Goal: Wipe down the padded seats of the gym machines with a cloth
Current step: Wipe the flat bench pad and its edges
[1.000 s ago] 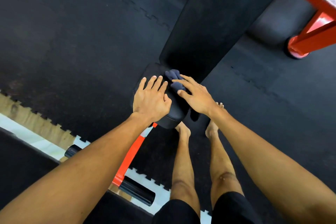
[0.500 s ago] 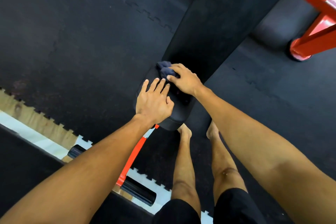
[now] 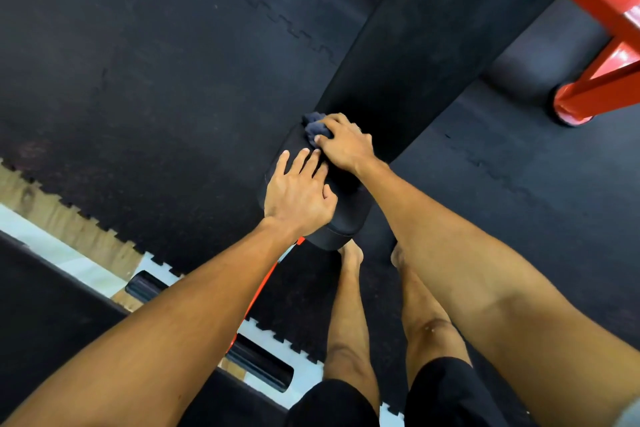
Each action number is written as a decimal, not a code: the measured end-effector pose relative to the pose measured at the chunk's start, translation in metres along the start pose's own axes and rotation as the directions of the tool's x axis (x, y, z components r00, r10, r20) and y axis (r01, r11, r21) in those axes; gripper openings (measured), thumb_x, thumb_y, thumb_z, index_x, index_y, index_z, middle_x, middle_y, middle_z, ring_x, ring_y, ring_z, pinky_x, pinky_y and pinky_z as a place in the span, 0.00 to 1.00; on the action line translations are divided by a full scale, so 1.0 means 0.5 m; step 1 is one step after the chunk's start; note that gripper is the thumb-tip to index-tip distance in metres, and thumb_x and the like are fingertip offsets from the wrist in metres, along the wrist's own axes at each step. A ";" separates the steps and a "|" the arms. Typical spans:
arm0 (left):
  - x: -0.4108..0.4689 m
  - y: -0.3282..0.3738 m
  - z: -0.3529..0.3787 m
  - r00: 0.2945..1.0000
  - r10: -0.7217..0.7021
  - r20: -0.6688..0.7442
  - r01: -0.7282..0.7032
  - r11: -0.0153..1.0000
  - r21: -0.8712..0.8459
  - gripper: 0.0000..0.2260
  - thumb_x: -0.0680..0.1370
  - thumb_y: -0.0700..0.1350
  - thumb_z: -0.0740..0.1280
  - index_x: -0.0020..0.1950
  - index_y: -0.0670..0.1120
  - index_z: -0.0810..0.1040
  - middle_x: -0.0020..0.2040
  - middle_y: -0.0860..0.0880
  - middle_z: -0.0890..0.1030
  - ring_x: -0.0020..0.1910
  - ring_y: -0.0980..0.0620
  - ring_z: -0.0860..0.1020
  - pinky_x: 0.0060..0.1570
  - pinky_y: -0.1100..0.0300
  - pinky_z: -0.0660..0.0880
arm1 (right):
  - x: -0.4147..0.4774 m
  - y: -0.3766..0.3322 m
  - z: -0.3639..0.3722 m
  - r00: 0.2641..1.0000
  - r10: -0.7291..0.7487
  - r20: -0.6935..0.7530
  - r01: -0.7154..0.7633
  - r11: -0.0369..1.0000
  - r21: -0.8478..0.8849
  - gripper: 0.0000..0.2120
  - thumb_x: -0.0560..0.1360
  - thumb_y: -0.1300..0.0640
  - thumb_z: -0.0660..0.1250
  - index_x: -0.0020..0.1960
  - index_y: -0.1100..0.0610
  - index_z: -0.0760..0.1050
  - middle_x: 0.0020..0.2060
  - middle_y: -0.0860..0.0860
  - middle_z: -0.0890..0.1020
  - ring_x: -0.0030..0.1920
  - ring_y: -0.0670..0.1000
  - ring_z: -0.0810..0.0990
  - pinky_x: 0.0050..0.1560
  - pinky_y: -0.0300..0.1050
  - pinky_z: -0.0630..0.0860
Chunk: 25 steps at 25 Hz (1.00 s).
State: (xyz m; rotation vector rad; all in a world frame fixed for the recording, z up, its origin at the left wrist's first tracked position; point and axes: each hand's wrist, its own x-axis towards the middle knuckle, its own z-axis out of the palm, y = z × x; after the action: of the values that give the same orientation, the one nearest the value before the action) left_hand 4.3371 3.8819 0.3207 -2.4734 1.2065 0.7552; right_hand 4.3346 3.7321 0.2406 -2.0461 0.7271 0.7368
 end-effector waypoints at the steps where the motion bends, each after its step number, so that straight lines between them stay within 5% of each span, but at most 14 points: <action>1: 0.000 -0.001 -0.001 1.000 0.000 0.002 0.000 1.000 -0.003 0.29 0.78 0.53 0.46 0.76 0.47 0.71 0.78 0.48 0.68 0.79 0.49 0.62 0.78 0.44 0.53 | 0.013 -0.010 -0.002 1.000 0.004 0.021 -0.004 1.000 -0.009 0.20 0.81 0.46 0.58 0.73 0.43 0.70 0.75 0.43 0.66 0.73 0.55 0.68 0.68 0.60 0.64; 5: -0.005 -0.005 -0.001 1.000 0.001 0.023 -0.001 1.000 0.000 0.30 0.79 0.53 0.47 0.78 0.48 0.69 0.79 0.48 0.66 0.79 0.49 0.61 0.78 0.44 0.52 | -0.008 0.057 -0.005 0.994 0.094 0.063 -0.092 0.995 -0.034 0.22 0.82 0.42 0.55 0.75 0.43 0.66 0.75 0.46 0.67 0.72 0.57 0.70 0.68 0.61 0.68; 10: -0.004 -0.002 0.000 0.999 0.000 0.038 0.001 1.000 -0.011 0.29 0.79 0.53 0.46 0.79 0.49 0.65 0.81 0.49 0.63 0.80 0.49 0.58 0.79 0.44 0.50 | -0.115 0.178 0.015 0.955 0.294 0.026 -0.294 0.938 0.182 0.19 0.82 0.43 0.56 0.70 0.47 0.69 0.66 0.49 0.73 0.54 0.57 0.83 0.62 0.58 0.76; 14: -0.007 -0.001 0.001 1.000 -0.005 0.012 0.005 1.000 -0.019 0.31 0.78 0.53 0.44 0.79 0.49 0.67 0.80 0.48 0.64 0.80 0.49 0.59 0.78 0.43 0.52 | -0.089 0.105 0.011 0.971 0.230 -0.063 -0.229 0.973 0.026 0.23 0.82 0.44 0.58 0.75 0.47 0.68 0.75 0.47 0.67 0.70 0.58 0.71 0.69 0.59 0.67; 18: -0.003 -0.003 0.004 1.000 -0.002 -0.020 0.001 1.000 -0.030 0.29 0.78 0.53 0.48 0.76 0.47 0.71 0.78 0.48 0.68 0.78 0.49 0.62 0.78 0.43 0.54 | -0.019 -0.006 -0.001 0.995 0.094 -0.031 -0.095 0.995 -0.027 0.20 0.80 0.44 0.60 0.71 0.45 0.73 0.74 0.47 0.69 0.71 0.57 0.71 0.68 0.56 0.66; 22: -0.006 -0.006 0.008 1.000 0.001 -0.031 -0.002 1.000 -0.016 0.29 0.78 0.53 0.48 0.76 0.47 0.71 0.78 0.48 0.68 0.78 0.49 0.62 0.78 0.44 0.54 | -0.046 0.016 0.008 0.996 0.015 -0.084 -0.007 0.994 0.106 0.22 0.79 0.45 0.65 0.72 0.43 0.70 0.72 0.46 0.72 0.70 0.55 0.73 0.69 0.57 0.67; 25: -0.003 -0.006 0.006 1.000 0.004 0.001 -0.004 1.000 -0.029 0.29 0.79 0.53 0.48 0.78 0.49 0.67 0.79 0.48 0.66 0.79 0.49 0.61 0.78 0.43 0.53 | -0.077 0.063 0.012 0.988 0.113 -0.109 -0.076 0.952 0.297 0.34 0.75 0.42 0.71 0.77 0.44 0.62 0.73 0.46 0.73 0.71 0.54 0.73 0.72 0.56 0.68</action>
State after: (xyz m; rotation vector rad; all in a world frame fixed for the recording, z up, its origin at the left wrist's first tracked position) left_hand 4.3378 3.8861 0.3192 -2.4938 1.2081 0.7803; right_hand 4.2851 3.7302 0.2496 -1.8069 0.9527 0.5217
